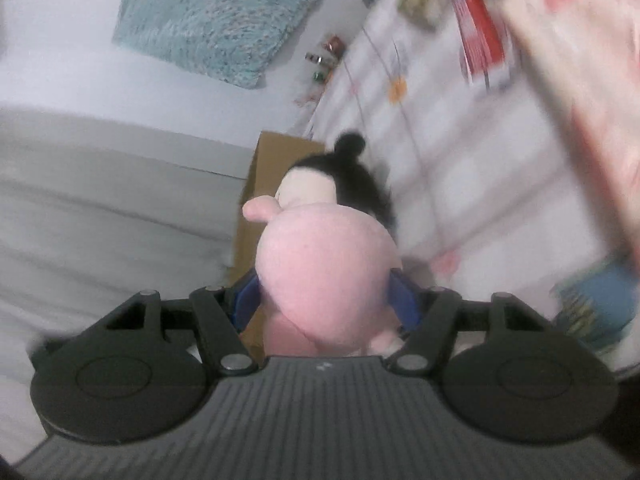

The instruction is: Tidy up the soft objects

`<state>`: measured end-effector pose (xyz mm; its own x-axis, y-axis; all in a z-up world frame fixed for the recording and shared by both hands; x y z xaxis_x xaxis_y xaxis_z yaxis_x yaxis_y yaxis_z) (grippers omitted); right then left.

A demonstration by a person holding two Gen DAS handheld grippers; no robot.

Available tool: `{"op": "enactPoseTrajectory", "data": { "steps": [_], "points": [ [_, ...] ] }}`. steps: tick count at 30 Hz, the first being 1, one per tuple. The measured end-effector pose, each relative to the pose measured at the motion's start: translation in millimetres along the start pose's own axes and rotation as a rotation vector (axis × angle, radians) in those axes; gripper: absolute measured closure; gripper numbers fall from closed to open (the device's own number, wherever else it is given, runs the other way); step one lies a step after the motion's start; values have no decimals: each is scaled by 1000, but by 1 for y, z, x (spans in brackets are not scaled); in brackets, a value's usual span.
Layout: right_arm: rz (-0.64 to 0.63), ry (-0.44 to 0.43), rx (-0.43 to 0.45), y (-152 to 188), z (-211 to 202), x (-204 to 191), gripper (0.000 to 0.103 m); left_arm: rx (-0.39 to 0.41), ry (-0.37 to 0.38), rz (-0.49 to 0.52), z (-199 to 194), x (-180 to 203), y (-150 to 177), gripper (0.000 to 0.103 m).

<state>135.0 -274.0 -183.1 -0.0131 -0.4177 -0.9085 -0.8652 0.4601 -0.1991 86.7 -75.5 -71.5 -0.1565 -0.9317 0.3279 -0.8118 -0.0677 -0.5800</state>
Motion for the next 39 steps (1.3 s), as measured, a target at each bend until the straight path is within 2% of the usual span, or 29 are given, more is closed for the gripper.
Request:
{"op": "enactPoseTrajectory", "data": {
  "steps": [2,3,6,9,15,23,26,29,35,39],
  "points": [
    [88,-49,-41,11,17,14,35,-20,-13,-9,3,-5,12,5],
    [117,-45,-56,16,25,22,34,-37,-14,-8,6,-6,19,5],
    [99,56,-61,24,33,36,29,-75,-14,-3,13,-7,33,5],
    [86,86,-17,21,20,34,29,-118,22,20,22,-2,43,5],
    [-68,261,50,14,-9,26,28,-137,54,59,35,7,49,5],
    [-224,419,119,12,-39,17,29,-164,92,137,64,32,40,5],
    [-291,452,134,7,-44,10,29,-173,92,159,82,42,39,5],
    [-335,455,131,4,-45,6,31,-174,84,185,98,48,39,6],
    [-330,396,108,-6,-28,8,43,-168,38,207,120,53,39,7],
    [-318,356,95,-14,-14,5,50,-166,57,171,119,49,37,7]
  ]
}}
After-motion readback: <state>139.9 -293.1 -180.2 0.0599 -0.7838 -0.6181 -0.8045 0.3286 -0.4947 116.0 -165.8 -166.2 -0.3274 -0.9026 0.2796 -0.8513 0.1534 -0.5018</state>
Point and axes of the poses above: each gripper's, at about its wrist camera, not at the fingertips, and z roughly the way its jaws point, x to its right, y to its underside, the point moved 6 cm from there along z, roughly the way its jaws point, and after that the axes turned 4 degrees about -z, right-handed, at the moved point
